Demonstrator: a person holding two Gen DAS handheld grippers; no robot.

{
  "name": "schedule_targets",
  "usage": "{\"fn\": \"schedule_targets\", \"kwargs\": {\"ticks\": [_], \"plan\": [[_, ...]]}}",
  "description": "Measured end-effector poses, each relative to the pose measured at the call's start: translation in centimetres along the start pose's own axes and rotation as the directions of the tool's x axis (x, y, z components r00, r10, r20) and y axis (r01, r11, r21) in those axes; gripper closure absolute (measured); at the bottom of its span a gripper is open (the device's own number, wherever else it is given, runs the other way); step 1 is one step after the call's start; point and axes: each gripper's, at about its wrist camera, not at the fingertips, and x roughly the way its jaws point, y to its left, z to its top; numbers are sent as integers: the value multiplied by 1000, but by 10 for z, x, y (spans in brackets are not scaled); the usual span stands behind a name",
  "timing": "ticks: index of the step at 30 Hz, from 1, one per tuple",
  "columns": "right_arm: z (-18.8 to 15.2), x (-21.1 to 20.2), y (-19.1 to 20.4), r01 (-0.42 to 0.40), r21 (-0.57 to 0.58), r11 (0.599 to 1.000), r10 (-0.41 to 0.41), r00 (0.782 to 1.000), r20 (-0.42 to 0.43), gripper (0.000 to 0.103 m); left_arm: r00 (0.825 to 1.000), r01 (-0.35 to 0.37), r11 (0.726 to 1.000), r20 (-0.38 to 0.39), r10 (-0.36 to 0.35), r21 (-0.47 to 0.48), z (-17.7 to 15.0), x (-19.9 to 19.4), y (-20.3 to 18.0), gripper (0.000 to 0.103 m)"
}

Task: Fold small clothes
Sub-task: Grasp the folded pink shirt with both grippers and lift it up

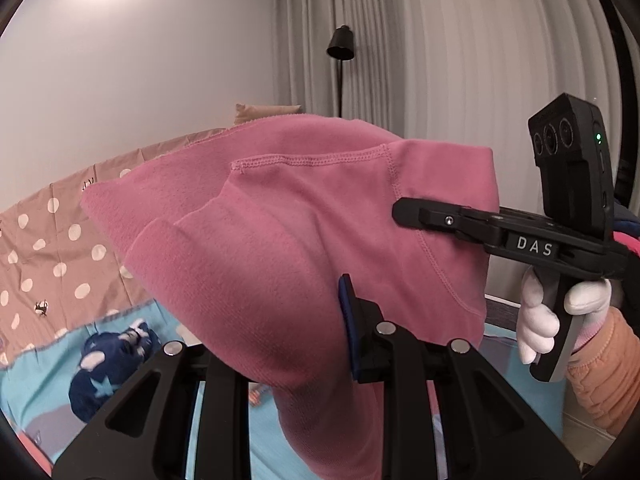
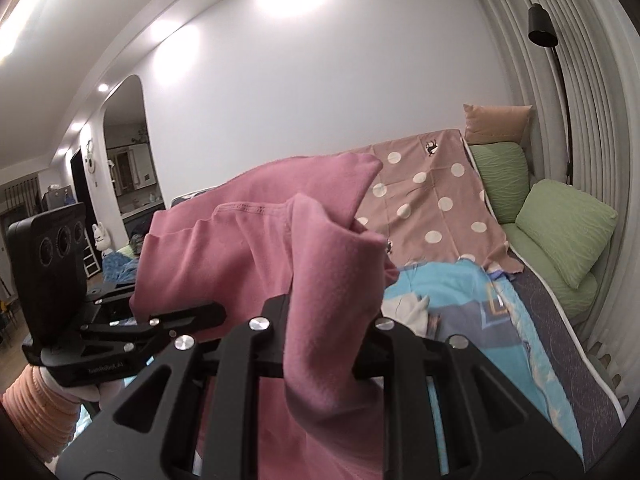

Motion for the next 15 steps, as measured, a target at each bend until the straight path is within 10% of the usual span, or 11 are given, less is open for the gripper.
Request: {"fn": "schedule_targets", "kwargs": {"ticks": [11, 15], "plan": [[36, 156, -61, 43, 42, 998, -40, 996, -77, 85, 989, -125, 992, -86, 122, -28, 19, 121, 96, 79], [26, 242, -94, 135, 31, 990, -128, 978, -163, 80, 952, -284, 957, -141, 273, -62, -4, 194, 145, 47]]}}
